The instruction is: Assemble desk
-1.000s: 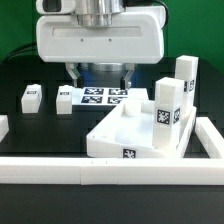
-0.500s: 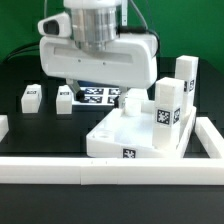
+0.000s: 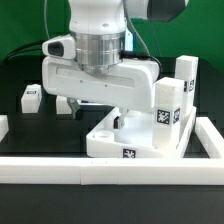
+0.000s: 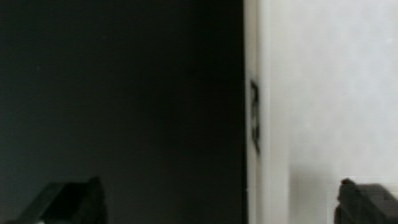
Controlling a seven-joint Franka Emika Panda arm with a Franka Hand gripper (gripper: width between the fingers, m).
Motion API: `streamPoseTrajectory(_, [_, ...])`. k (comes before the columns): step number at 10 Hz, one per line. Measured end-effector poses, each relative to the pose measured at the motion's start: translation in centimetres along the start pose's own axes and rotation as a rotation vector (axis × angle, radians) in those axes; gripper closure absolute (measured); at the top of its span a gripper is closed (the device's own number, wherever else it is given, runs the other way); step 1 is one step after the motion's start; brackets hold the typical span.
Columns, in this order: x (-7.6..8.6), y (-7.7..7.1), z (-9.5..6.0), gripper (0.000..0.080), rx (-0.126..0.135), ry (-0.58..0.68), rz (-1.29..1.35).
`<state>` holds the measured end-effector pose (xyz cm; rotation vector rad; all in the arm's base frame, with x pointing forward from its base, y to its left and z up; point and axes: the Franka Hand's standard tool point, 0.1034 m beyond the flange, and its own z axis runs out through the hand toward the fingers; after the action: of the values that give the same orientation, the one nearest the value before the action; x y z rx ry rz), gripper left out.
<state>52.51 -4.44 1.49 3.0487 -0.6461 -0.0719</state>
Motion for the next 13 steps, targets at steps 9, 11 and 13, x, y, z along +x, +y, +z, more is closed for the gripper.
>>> streamPoseTrajectory(9, [0.76,0.42,0.59,0.0735,-0.006,0.014,0.003])
streamPoseTrajectory(11, [0.76,0.42,0.59,0.0735,-0.006,0.014,0.003])
streamPoseTrajectory(13, [0.76,0.42,0.59,0.0735,-0.006,0.014,0.003])
